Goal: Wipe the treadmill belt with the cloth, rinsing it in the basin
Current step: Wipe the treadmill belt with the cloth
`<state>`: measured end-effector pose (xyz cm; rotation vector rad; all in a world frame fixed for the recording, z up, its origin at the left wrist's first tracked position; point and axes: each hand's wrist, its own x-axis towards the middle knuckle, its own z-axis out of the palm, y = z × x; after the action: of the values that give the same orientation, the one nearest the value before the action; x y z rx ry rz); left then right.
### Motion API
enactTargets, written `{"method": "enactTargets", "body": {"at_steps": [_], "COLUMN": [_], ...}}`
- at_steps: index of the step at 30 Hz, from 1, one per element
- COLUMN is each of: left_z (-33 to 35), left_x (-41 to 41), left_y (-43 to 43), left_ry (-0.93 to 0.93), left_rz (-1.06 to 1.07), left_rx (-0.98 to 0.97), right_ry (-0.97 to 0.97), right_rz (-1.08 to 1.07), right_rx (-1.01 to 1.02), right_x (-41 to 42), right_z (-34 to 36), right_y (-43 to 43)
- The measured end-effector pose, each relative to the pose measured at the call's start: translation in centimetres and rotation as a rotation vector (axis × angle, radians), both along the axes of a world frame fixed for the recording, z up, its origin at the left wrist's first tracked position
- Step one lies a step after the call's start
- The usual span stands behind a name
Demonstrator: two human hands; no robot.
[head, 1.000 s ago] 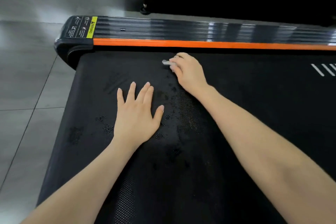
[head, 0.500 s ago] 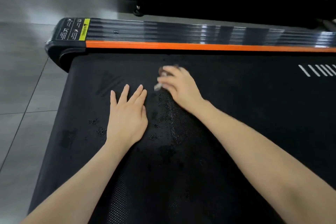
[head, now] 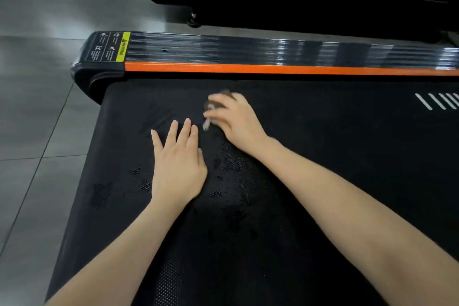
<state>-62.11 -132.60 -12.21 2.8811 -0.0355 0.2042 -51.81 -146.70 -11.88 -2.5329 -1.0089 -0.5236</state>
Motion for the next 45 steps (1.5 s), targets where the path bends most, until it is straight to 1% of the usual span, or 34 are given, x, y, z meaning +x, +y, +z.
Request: {"method": "enactTargets", "body": {"at_steps": [2, 4, 5, 7, 9, 12, 14, 15, 16, 19, 21, 23, 25, 28, 31, 32, 34, 36, 38, 40, 43, 45], "left_z": [-0.2, -0.3, -0.3, -0.3, -0.4, -0.6, -0.6, -0.6, -0.6, -0.7, -0.6, -0.7, -0.7, -0.8, -0.8, -0.6, -0.4, -0.2, 0.2, 0.8, 1.8, 2.1], "left_x": [0.1, 0.1, 0.1, 0.2, 0.1, 0.1, 0.2, 0.2, 0.1, 0.1, 0.2, 0.2, 0.2, 0.1, 0.2, 0.1, -0.1, -0.2, -0.3, -0.5, -2.8, -6.4], "left_y": [0.1, 0.2, 0.2, 0.3, 0.4, 0.1, -0.2, -0.3, -0.3, -0.3, -0.3, -0.1, 0.2, 0.2, 0.1, 0.0, 0.0, 0.0, 0.0, 0.1, -0.2, -1.0], "left_ry": [-0.019, -0.031, -0.03, -0.03, -0.028, -0.037, -0.041, -0.038, -0.035, -0.039, -0.044, -0.054, -0.056, -0.06, -0.042, -0.032, -0.018, 0.008, 0.016, 0.01, -0.018, -0.055], "left_rz": [-0.003, -0.009, -0.015, -0.018, -0.017, -0.007, 0.002, 0.002, 0.001, 0.002, 0.006, -0.007, -0.014, -0.017, -0.014, -0.015, -0.017, -0.013, -0.012, -0.021, -0.045, -0.082], "left_rx": [0.019, 0.026, 0.027, 0.033, 0.034, 0.051, 0.058, 0.062, 0.067, 0.075, 0.068, 0.068, 0.063, 0.048, 0.029, 0.028, 0.037, 0.041, 0.04, -0.013, -0.152, -0.143], "right_ry": [0.014, 0.029, 0.023, -0.025, -0.045, 0.025, 0.06, 0.071, 0.073, 0.087, 0.095, 0.101, 0.119, 0.121, 0.064, 0.083, 0.192, 0.344, 0.454, 0.503, 0.505, 0.494], "right_rz": [-0.1, -0.125, -0.125, -0.155, -0.275, -0.498, -0.633, -0.665, -0.658, -0.498, -0.375, -0.254, -0.201, -0.216, -0.135, -0.095, -0.025, 0.011, 0.035, 0.051, 0.056, -0.007], "right_rx": [0.028, -0.01, -0.037, -0.023, 0.015, 0.03, 0.083, 0.099, 0.098, 0.094, 0.04, -0.034, -0.064, -0.106, -0.064, -0.046, -0.046, -0.068, -0.095, -0.13, -0.117, -0.1], "right_x": [3.3, 5.4, 6.0, 6.9, 7.5, 7.6, 8.0, 8.1, 8.1, 7.3, 6.7, 6.2, 6.1, 3.5, -3.9, -7.3, -14.9, -22.6, -28.0, -29.8, -29.4, -28.9], "right_z": [0.0, 0.1, 0.2, 0.2, -0.1, 0.1, 0.2, 0.3, 0.3, -0.1, -0.3, -0.3, -0.2, 0.3, 0.9, 1.1, 1.3, 2.1, 3.2, 4.0, 4.9, 4.2], "right_y": [2.1, 3.1, 2.8, 0.7, -3.2, -7.9, -7.4, -6.1, -4.6, 1.2, 4.5, 5.3, 3.2, -0.9, -3.1, -3.9, -6.1, -8.4, -10.1, -10.9, -10.5, -10.0]}}
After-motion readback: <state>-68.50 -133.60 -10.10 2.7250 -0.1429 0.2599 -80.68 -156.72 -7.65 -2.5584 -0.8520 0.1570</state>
